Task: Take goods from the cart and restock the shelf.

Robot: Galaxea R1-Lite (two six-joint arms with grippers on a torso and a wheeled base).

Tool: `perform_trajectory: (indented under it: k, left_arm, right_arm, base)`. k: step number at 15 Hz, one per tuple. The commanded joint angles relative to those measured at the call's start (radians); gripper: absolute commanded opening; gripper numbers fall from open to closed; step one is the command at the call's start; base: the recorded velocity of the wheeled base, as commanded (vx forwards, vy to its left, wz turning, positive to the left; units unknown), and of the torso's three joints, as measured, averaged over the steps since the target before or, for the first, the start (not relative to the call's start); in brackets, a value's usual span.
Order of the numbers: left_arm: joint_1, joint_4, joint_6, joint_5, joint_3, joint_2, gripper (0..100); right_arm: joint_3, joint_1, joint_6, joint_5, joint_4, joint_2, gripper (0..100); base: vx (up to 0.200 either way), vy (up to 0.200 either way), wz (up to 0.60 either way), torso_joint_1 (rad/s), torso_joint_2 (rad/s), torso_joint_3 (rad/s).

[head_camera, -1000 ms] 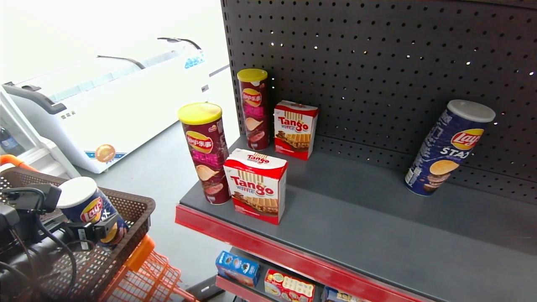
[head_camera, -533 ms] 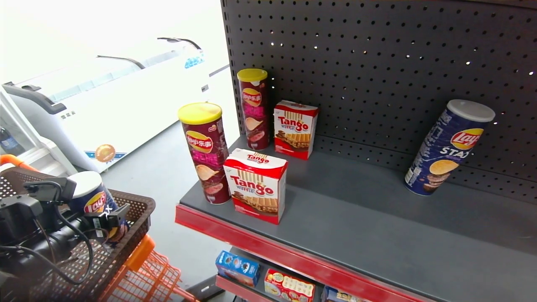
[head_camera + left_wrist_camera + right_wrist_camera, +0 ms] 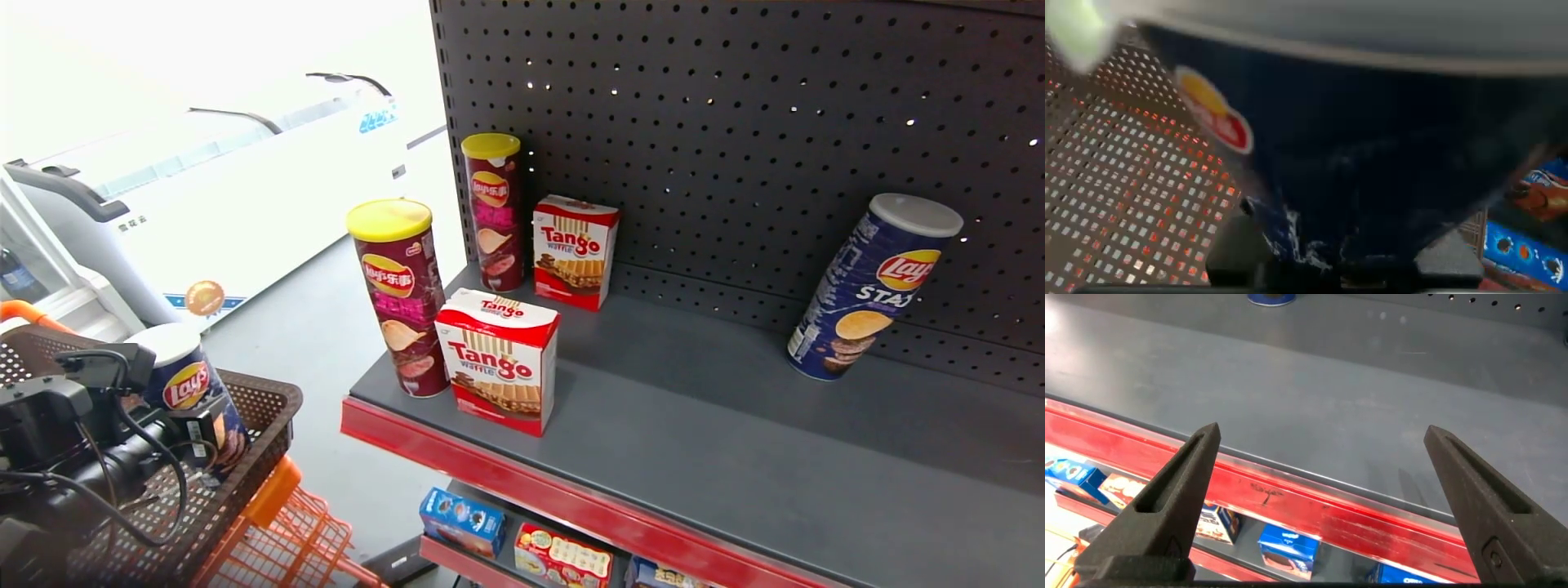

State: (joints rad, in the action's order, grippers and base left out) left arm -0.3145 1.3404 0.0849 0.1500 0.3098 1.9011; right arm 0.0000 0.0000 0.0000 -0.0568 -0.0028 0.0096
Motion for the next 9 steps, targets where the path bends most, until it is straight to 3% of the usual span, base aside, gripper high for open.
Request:
perform_trajectory:
  k: [1, 5, 9]
  left_arm:
    - [0.0, 0.0, 0.004, 0.0, 0.015, -0.045, 0]
    - [0.021, -0.037, 0.013, 0.006, 0.066, -0.197, 0]
    - [0.072, -0.224, 0.012, 0.014, 0.115, -0.361, 0]
  right_arm:
    - [0.0, 0.0, 0.0, 0.0, 0.0, 0.001, 100]
    - [0.0, 0.0, 0.0, 0.0, 0.0, 0.001, 100]
    - [0.0, 0.0, 0.0, 0.0, 0.0, 0.001, 100]
  base:
    - [0.0, 0.0, 0.0, 0.0, 0.0, 0.0]
    - [0.0, 0.0, 0.0, 0.0, 0.0, 0.0]
    - [0.0, 0.0, 0.0, 0.0, 0.0, 0.0]
